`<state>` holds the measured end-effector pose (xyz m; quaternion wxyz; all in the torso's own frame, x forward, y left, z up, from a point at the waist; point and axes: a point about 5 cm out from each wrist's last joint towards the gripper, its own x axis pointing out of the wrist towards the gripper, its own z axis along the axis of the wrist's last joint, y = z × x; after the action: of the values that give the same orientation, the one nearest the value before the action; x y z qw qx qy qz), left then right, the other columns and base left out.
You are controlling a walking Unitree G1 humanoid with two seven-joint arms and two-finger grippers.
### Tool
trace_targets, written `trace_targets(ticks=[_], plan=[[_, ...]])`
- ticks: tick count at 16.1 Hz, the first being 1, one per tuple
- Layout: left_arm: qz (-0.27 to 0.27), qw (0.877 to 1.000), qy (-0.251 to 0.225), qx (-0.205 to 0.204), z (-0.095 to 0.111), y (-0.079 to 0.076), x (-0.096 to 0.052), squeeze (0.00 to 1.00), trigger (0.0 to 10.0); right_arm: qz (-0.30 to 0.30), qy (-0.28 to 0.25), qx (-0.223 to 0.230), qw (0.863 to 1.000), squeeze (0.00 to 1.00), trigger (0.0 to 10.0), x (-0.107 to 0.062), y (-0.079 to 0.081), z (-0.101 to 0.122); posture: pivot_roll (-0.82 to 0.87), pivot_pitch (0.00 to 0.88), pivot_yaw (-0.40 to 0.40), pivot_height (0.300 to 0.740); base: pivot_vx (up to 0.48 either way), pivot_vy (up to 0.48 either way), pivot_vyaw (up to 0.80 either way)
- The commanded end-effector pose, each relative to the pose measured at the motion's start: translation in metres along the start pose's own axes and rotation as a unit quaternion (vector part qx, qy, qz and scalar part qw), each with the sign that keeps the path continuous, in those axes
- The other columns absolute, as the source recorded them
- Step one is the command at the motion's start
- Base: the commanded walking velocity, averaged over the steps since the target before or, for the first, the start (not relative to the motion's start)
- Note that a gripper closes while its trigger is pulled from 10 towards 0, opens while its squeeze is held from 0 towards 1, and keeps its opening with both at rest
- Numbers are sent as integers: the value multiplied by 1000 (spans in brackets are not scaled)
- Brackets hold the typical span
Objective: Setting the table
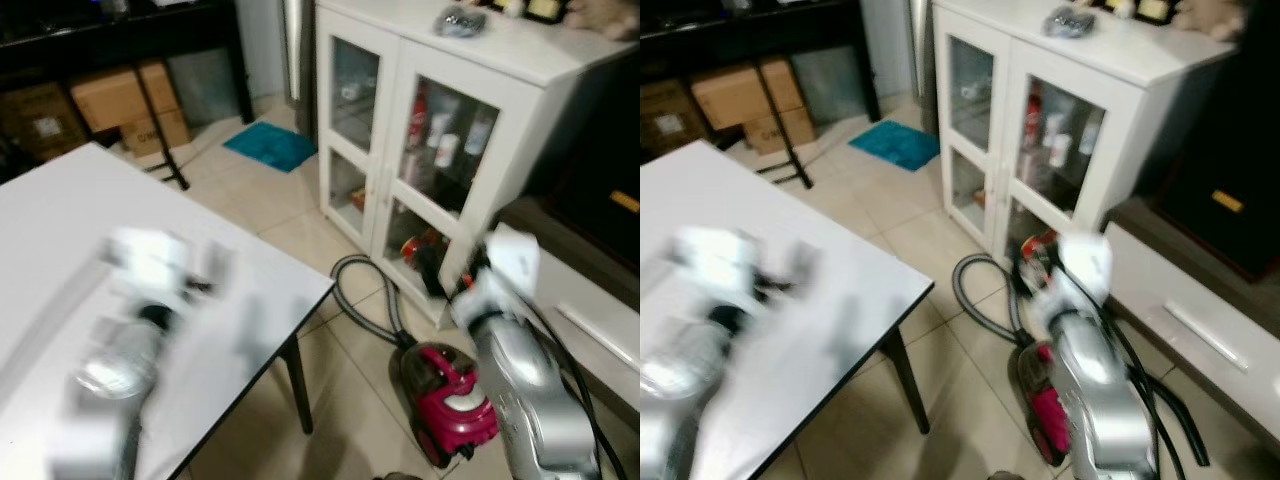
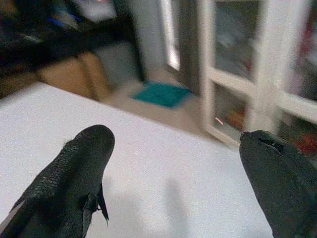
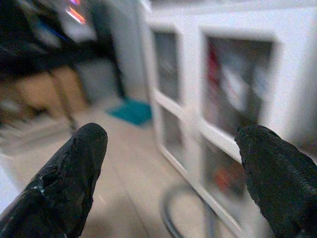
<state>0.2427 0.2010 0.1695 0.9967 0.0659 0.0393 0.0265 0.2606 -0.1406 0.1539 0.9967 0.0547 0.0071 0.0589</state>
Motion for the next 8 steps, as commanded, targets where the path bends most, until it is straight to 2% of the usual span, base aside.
trace_targets(ticks=[1,3,6,7,8], plan=[[6,1000,10,-7,-3,4,-2,1000,10000,13,8,33,999,1000,10000,-2,1,-6,-120,0,54,740,0,0,0],[2,1000,5,-7,-1,4,0,1000,10000,12,4,24,1000,1000,10000,-4,0,-6,-128,0,62,740,0,0,0],[8,1000,11,8,4,5,3,1000,10000,11,24,40,999,1000,10000,-7,1,-4,-138,0,71,740,0,0,0],[4,1000,10,10,4,4,4,1000,10000,18,42,19,999,1000,10000,-9,1,-7,-138,0,69,740,0,0,0],[1,1000,10,8,4,4,3,1000,10000,24,48,12,999,1000,10000,-11,1,-9,-137,0,66,740,0,0,800]])
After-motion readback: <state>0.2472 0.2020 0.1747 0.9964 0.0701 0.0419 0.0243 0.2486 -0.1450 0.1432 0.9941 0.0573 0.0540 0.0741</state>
